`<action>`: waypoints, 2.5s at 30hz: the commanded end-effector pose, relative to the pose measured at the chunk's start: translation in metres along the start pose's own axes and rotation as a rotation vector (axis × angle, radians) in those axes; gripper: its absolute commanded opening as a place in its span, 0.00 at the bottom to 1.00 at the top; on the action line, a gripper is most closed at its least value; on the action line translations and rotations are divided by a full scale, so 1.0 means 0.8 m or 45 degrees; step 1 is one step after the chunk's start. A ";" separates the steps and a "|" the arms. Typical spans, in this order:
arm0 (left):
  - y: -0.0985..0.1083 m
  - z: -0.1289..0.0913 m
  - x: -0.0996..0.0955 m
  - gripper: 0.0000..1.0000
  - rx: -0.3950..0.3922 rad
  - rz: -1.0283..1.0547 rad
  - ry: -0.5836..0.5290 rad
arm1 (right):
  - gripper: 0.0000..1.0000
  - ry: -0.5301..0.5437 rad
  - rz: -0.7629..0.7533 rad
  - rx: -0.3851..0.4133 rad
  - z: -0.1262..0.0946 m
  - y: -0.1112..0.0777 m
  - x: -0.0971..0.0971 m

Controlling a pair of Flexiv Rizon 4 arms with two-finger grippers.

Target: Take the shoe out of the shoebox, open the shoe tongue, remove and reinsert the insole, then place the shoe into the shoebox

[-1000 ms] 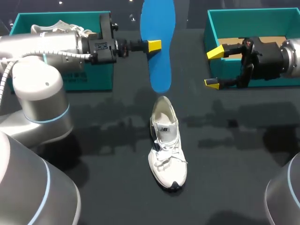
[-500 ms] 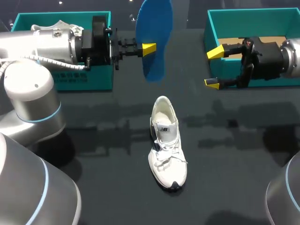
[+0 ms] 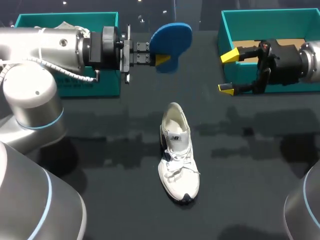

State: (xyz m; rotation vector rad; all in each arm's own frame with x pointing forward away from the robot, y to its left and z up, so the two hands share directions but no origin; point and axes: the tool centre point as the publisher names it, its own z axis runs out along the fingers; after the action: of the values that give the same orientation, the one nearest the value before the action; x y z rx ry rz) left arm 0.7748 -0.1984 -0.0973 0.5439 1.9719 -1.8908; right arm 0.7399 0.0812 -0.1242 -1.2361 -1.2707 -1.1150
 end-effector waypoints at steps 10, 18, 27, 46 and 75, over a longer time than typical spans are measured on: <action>0.004 -0.006 0.010 0.00 -0.016 0.461 -0.021 | 1.00 -0.002 0.001 -0.001 0.002 0.000 0.000; 0.007 0.002 0.010 0.00 -0.035 0.608 -0.012 | 1.00 -0.002 0.001 -0.001 0.002 0.000 0.000; 0.012 0.010 0.005 0.00 -0.089 0.952 -0.048 | 1.00 -0.002 0.001 -0.001 0.002 0.000 0.000; 0.039 0.047 0.001 0.00 -0.163 1.229 -0.011 | 1.00 0.047 -0.032 0.088 0.052 -0.006 0.003; 0.053 0.066 0.002 0.00 -0.138 1.359 -0.076 | 0.49 0.094 0.005 0.119 0.088 0.004 0.002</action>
State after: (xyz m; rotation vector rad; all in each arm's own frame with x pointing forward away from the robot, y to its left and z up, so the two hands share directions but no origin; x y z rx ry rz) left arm 0.7936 -0.2451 -0.1370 1.1797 1.2702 -1.0902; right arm 0.7378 0.1478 -0.1270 -1.1183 -1.2482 -1.0795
